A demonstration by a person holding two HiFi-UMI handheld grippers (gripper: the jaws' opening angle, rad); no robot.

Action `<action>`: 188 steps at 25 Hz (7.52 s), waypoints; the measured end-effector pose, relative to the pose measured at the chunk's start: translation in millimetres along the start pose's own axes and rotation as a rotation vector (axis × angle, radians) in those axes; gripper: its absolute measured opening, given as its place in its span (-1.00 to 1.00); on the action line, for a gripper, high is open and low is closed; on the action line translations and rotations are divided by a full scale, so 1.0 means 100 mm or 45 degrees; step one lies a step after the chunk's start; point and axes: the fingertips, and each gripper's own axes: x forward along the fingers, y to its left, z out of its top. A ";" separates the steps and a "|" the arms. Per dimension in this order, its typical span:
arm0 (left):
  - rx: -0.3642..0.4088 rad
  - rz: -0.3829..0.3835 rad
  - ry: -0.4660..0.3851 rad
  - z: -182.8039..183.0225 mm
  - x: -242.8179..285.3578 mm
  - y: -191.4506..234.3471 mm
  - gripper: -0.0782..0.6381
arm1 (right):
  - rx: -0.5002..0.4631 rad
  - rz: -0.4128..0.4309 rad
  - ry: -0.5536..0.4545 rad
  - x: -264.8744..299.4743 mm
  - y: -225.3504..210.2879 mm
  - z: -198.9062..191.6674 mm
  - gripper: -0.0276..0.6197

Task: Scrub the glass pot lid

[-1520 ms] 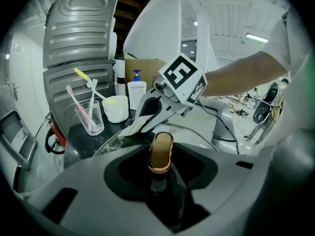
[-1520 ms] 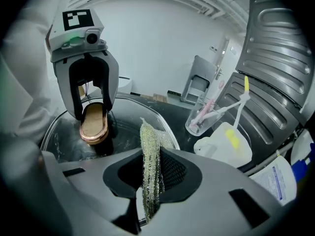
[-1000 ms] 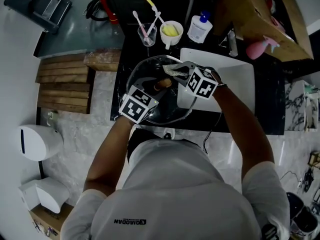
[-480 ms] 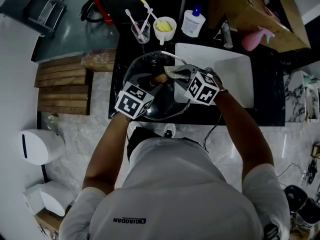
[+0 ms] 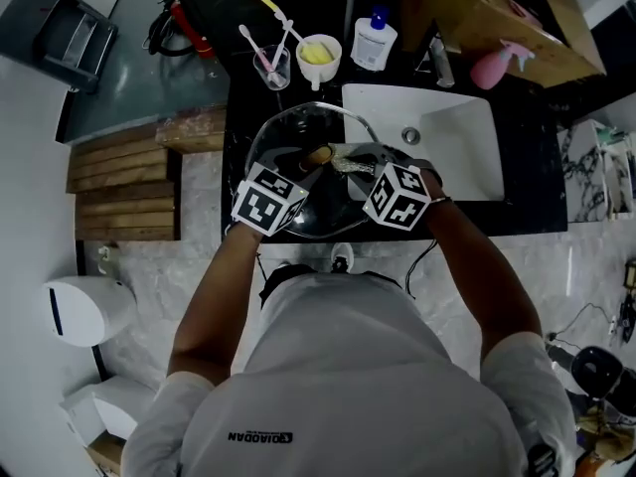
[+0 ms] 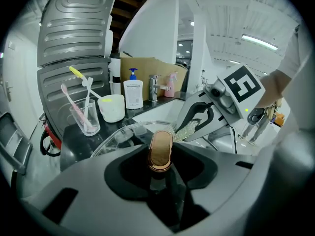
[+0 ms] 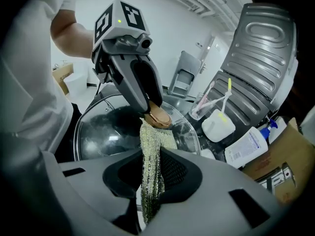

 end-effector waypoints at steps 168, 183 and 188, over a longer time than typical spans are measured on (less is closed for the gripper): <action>-0.087 0.179 -0.139 -1.01 -1.89 0.80 -0.74 | 0.449 0.081 0.463 1.28 0.04 1.54 -0.66; -0.077 0.160 -0.150 -1.07 -1.96 0.66 -0.74 | 0.006 -0.031 0.392 1.28 0.51 1.75 -0.66; -0.068 0.154 -0.145 -1.11 -1.95 0.62 -0.74 | -0.150 -0.076 0.340 1.21 0.65 1.70 -0.65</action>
